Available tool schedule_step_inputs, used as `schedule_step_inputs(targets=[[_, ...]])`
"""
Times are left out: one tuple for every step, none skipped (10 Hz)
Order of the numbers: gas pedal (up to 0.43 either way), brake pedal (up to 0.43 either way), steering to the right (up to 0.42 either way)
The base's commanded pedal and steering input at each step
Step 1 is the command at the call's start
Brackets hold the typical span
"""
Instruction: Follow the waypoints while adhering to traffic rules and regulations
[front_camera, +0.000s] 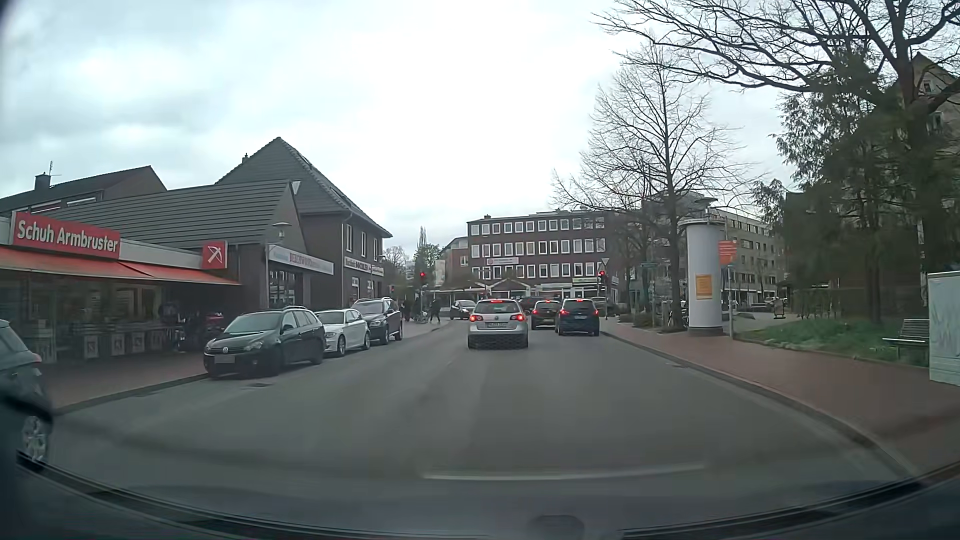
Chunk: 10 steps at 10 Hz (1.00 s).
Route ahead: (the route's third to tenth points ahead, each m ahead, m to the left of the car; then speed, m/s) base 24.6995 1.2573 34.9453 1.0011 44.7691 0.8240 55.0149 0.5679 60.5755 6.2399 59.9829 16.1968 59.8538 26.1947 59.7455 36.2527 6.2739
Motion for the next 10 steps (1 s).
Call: schedule_step_inputs(targets=[[0.0,0.006,0.001],[0.0,0.0,0.001],[0.0,0.0,0.001],[0.0,0.0,0.0],[0.0,0.0,0.0],[0.0,0.0,0.001],[0.0,0.0,0.0],[0.0,0.0,0.001],[0.0,0.0,0.001],[0.02,0.006,0.001]])
